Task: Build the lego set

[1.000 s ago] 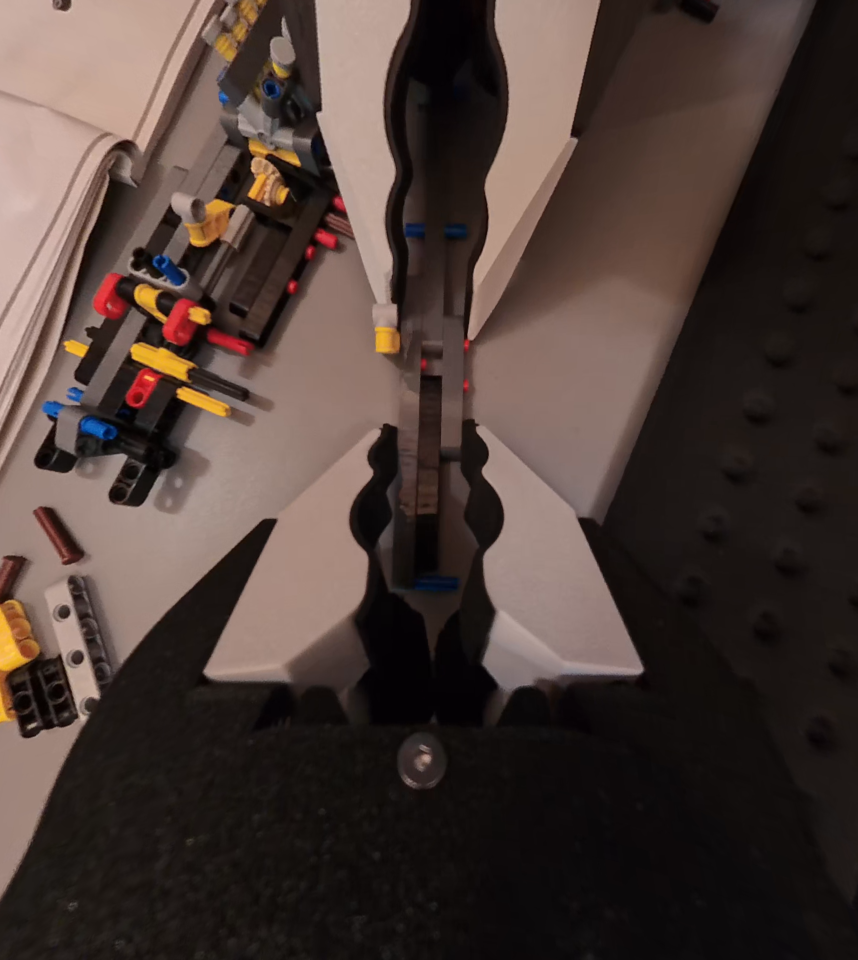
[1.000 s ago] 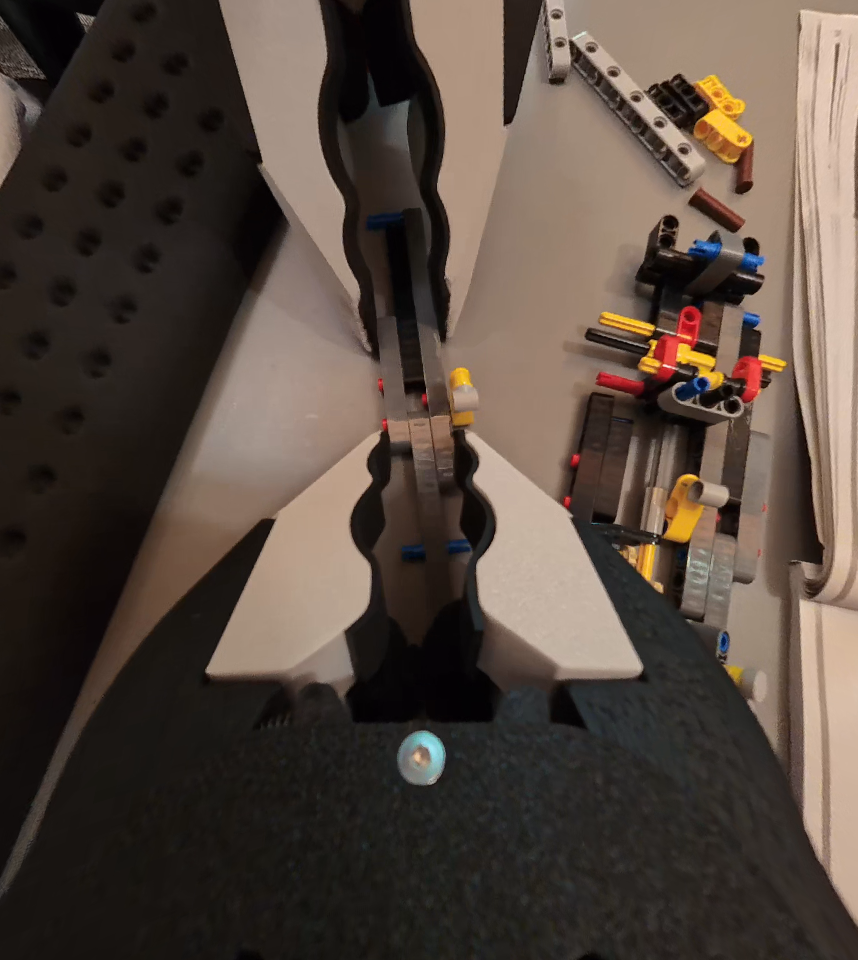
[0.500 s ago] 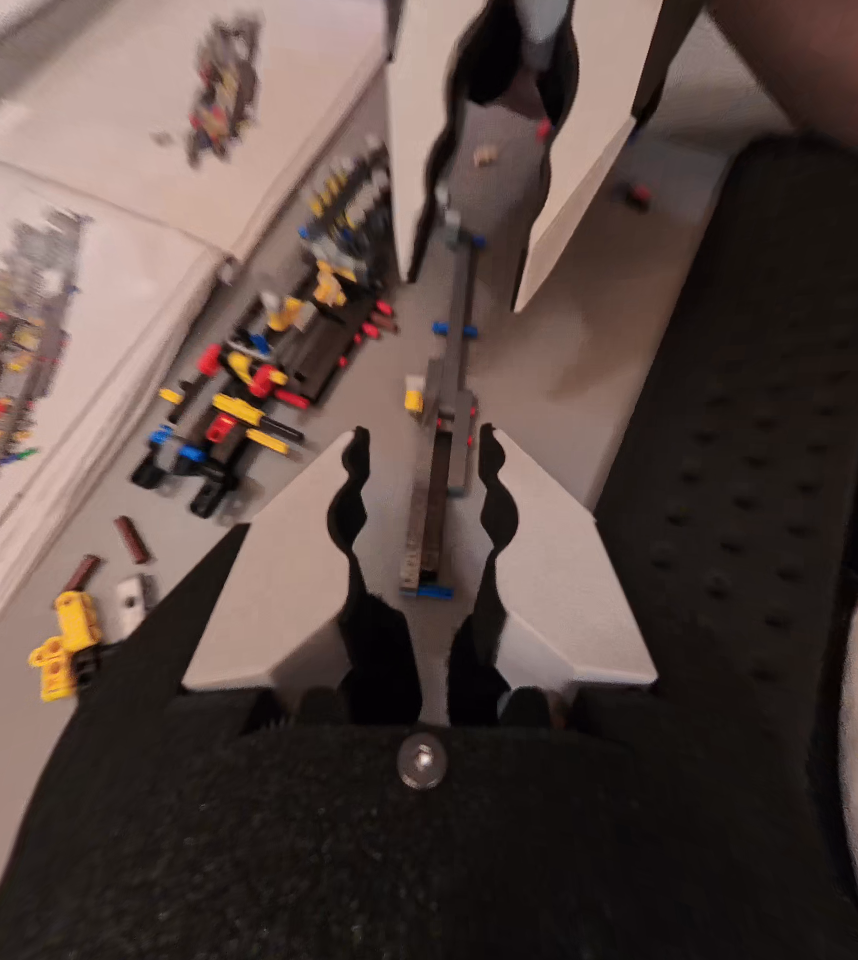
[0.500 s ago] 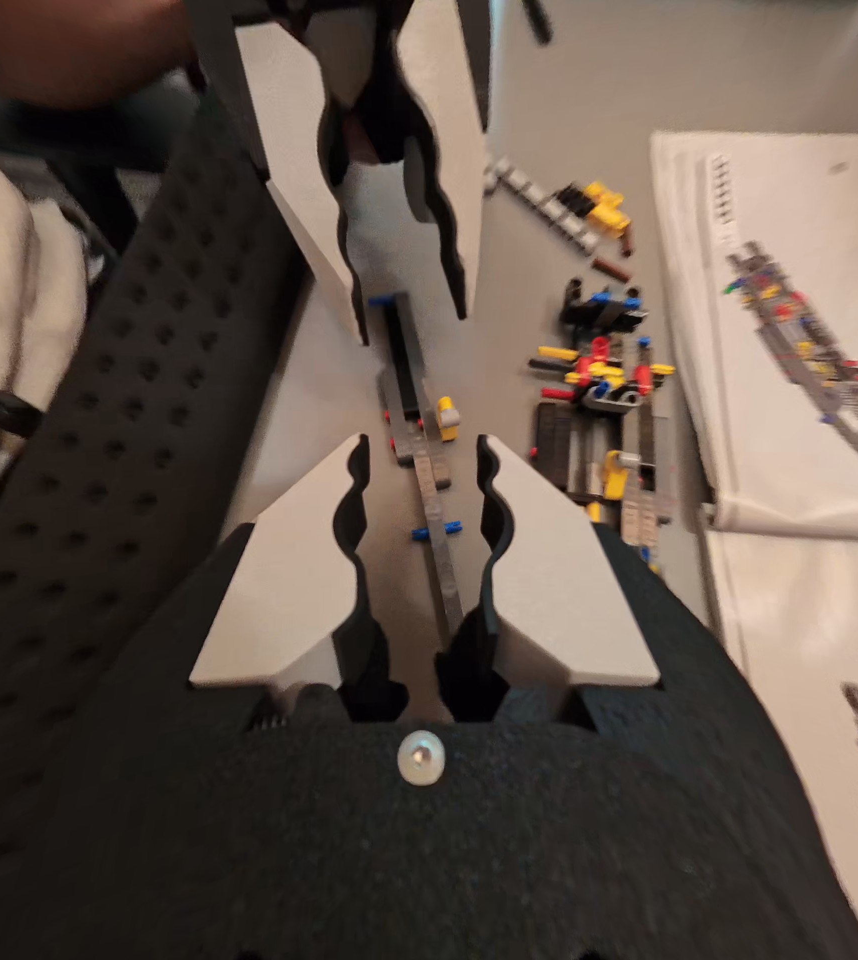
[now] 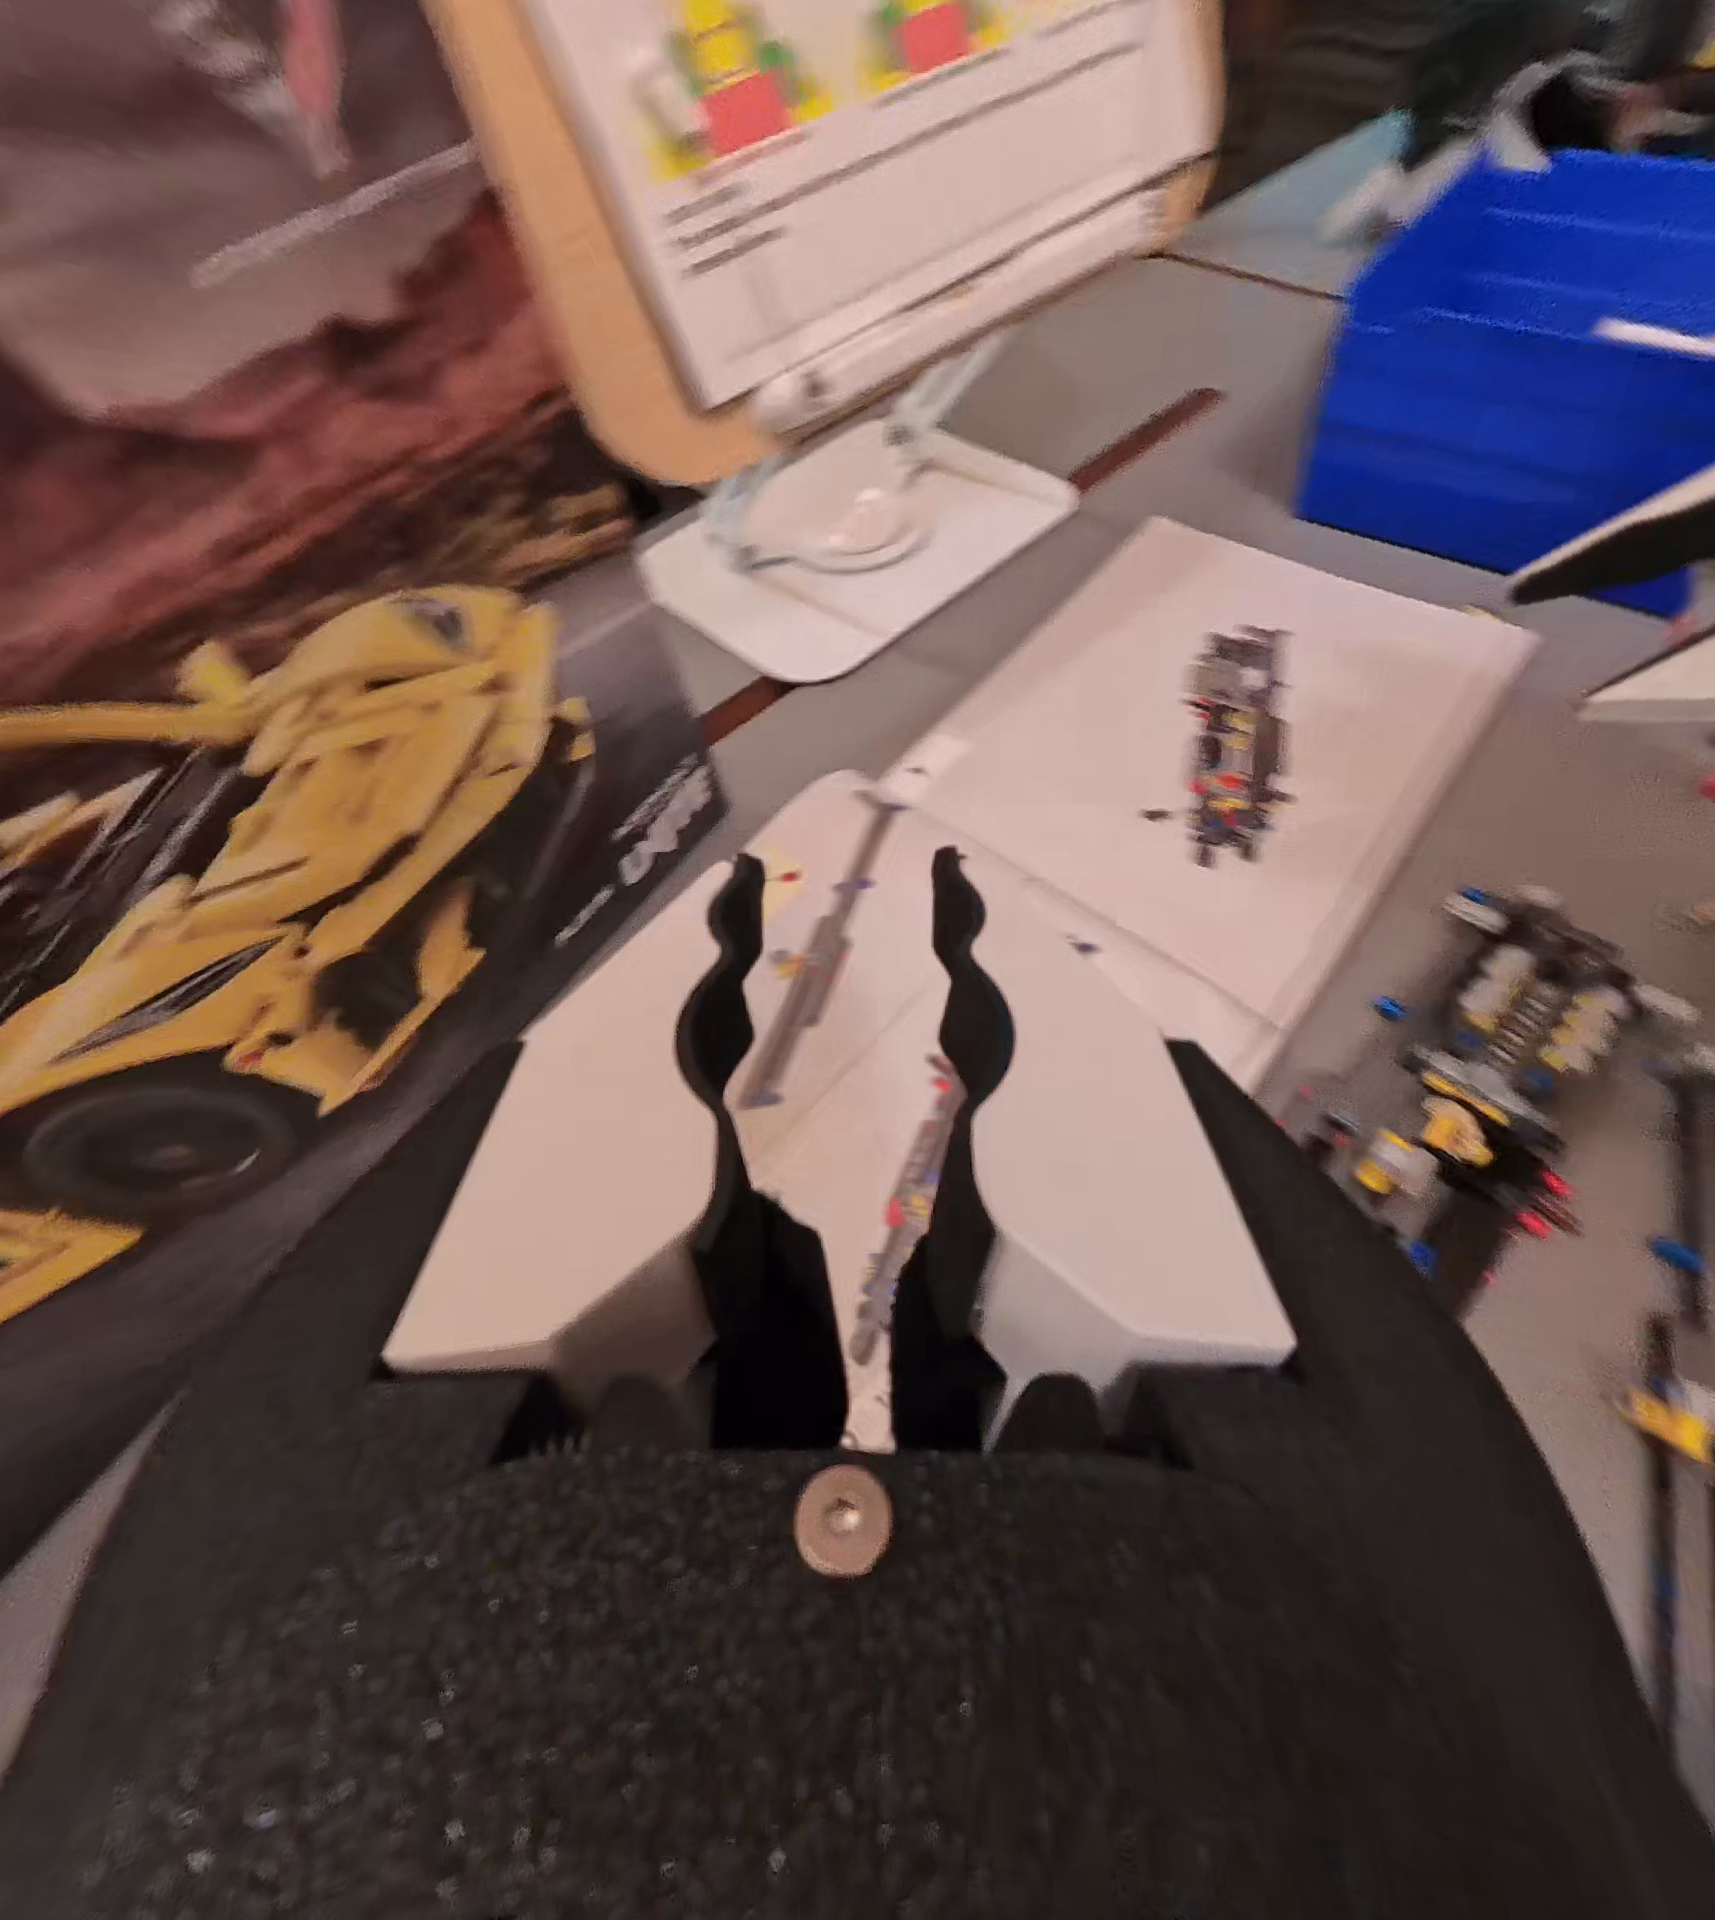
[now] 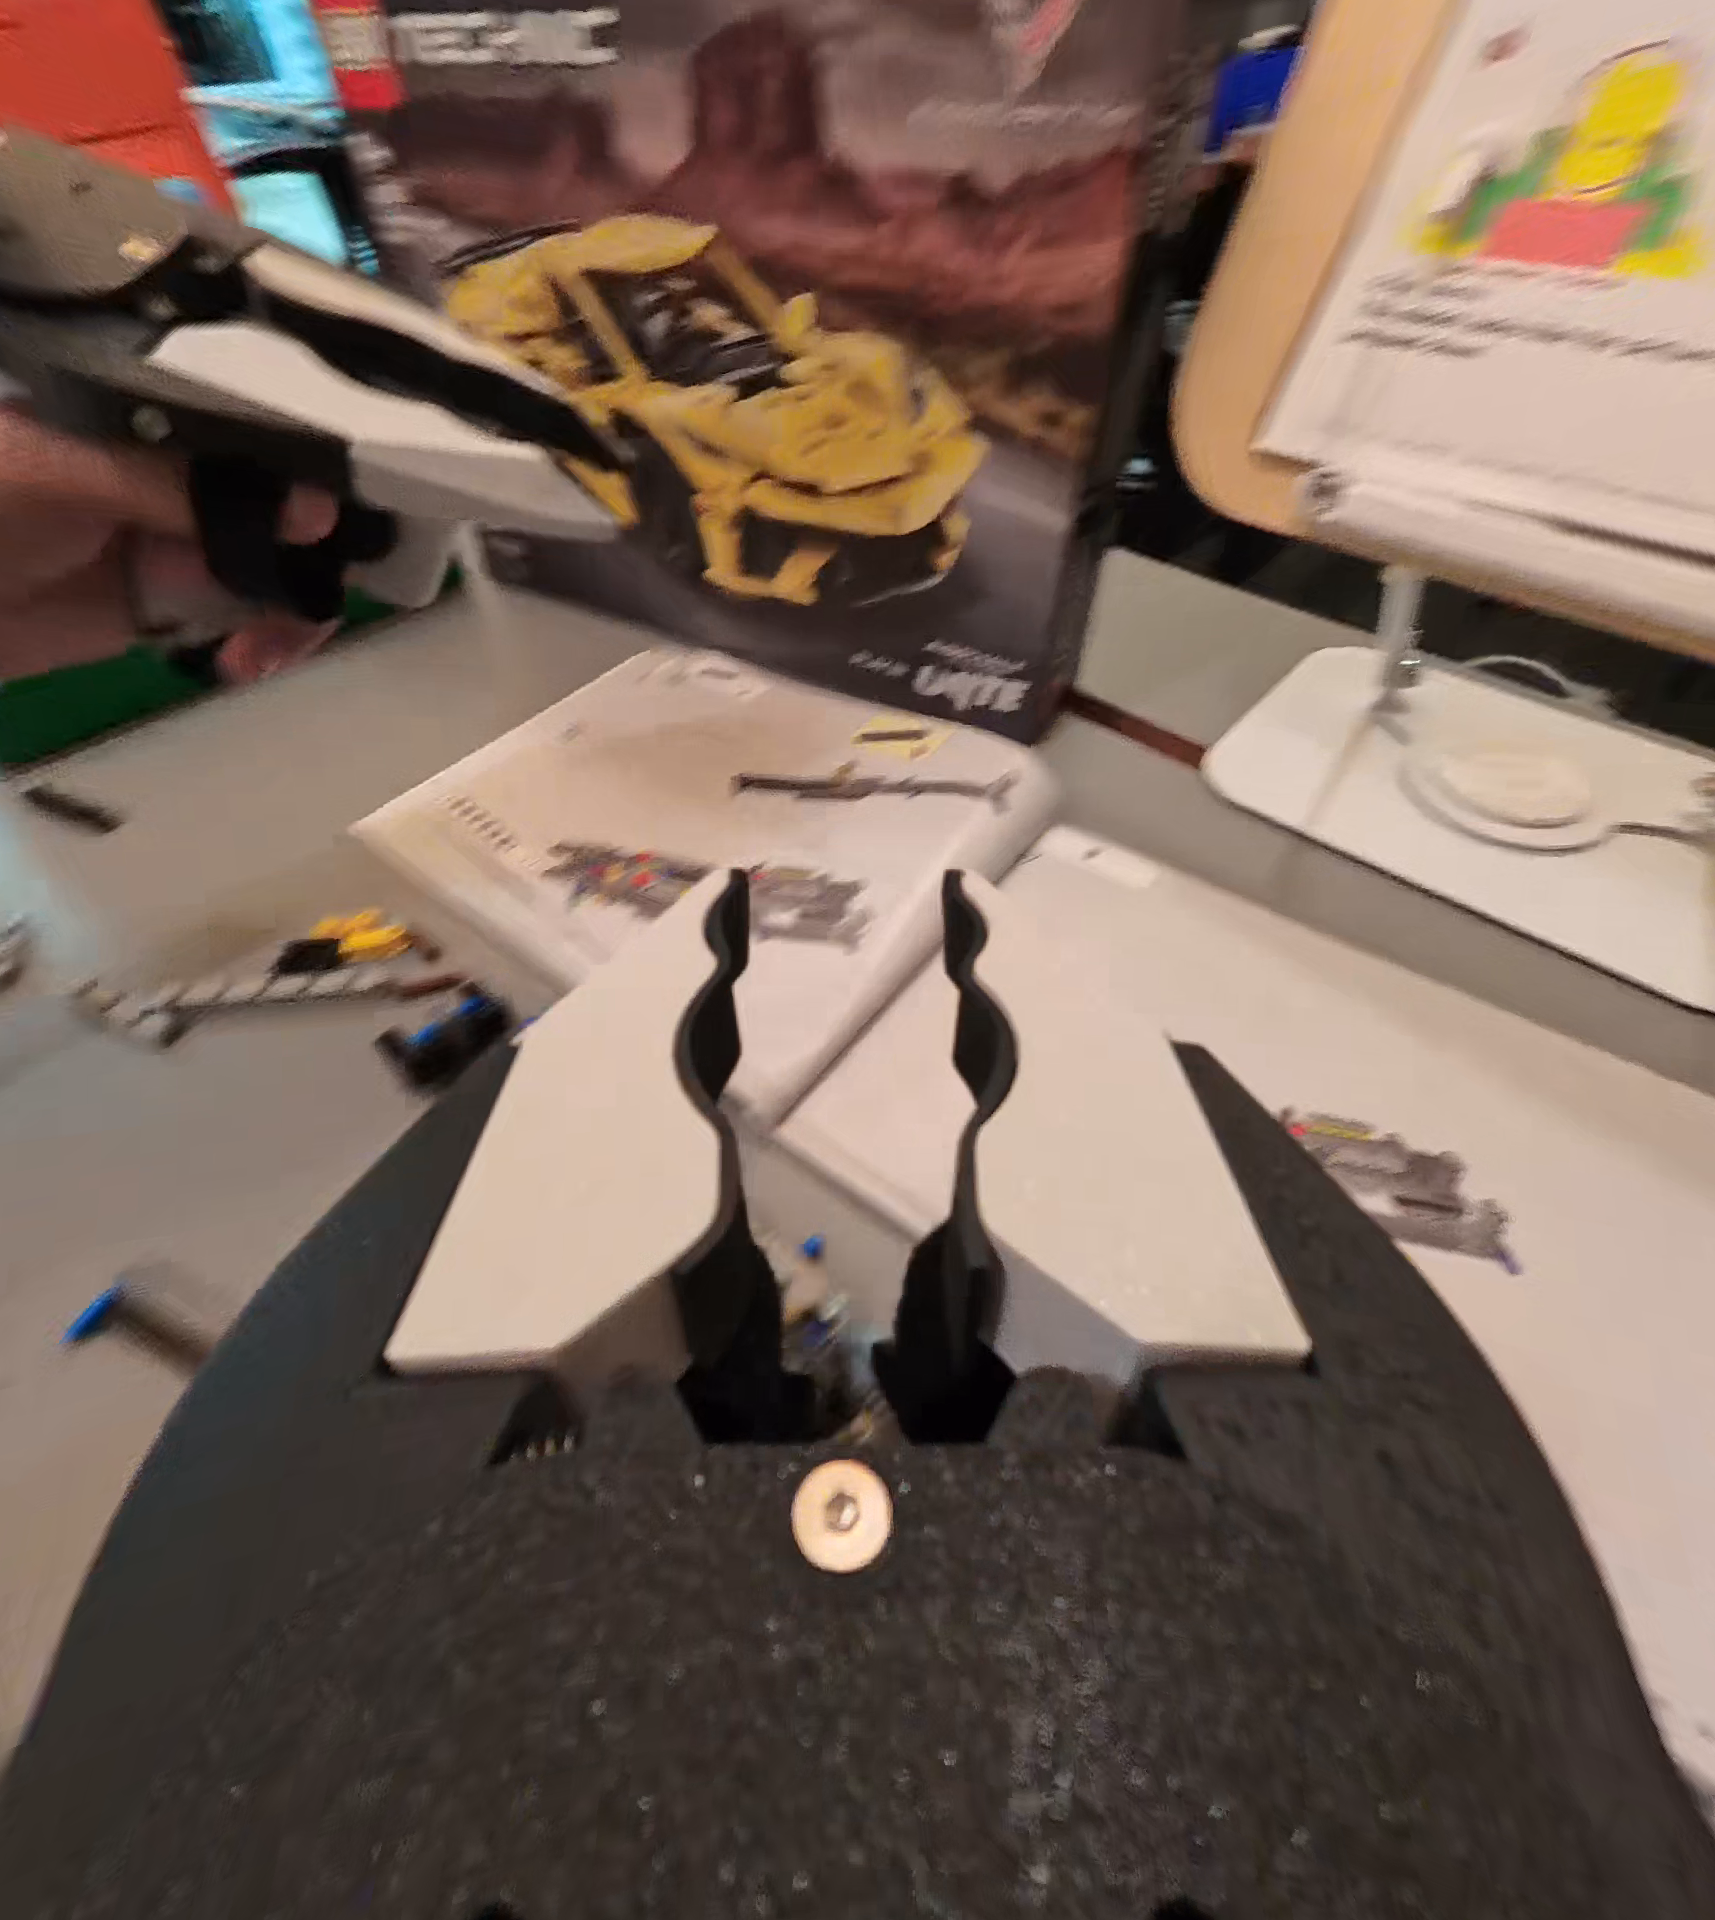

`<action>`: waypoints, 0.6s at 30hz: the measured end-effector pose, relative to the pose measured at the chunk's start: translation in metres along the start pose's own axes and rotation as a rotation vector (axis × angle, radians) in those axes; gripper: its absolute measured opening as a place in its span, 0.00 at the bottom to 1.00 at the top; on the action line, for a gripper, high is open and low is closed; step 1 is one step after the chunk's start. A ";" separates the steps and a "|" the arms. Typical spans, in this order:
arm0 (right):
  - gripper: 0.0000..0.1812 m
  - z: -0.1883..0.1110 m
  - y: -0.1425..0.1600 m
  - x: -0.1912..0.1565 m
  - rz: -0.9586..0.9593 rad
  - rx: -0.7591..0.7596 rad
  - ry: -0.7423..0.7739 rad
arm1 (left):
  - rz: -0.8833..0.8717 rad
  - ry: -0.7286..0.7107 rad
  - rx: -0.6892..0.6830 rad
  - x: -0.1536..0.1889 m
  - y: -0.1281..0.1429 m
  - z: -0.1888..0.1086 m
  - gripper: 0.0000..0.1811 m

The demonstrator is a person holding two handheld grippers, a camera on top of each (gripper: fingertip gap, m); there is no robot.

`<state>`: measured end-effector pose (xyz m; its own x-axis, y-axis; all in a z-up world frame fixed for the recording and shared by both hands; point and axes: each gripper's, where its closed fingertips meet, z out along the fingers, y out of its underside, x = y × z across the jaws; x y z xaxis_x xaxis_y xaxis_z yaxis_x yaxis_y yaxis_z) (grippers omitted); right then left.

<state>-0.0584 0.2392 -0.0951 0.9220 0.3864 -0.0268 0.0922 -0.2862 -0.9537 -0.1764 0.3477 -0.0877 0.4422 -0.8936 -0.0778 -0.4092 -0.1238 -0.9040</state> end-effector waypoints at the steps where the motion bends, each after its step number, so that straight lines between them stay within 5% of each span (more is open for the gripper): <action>1: 0.20 0.009 -0.003 0.015 0.015 -0.007 0.039 | -0.058 -0.038 -0.003 -0.016 0.004 0.005 0.17; 4: 0.21 0.033 0.002 0.046 0.136 -0.033 0.082 | -0.181 -0.130 0.031 -0.042 0.027 0.012 0.16; 7: 0.23 0.044 0.024 0.051 0.246 -0.049 0.052 | -0.086 -0.152 -0.029 -0.043 0.059 0.010 0.12; 12: 0.17 0.043 0.054 0.044 0.106 -0.134 0.083 | -0.139 -0.129 -0.093 -0.056 0.082 0.006 0.11; 18: 0.14 0.048 0.044 0.010 0.067 -0.120 -0.051 | -0.111 -0.180 -0.190 -0.079 0.105 -0.003 0.11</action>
<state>-0.0631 0.2724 -0.1521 0.9074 0.4064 -0.1075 0.0784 -0.4147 -0.9066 -0.2562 0.4036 -0.1752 0.6203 -0.7811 -0.0716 -0.4855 -0.3106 -0.8172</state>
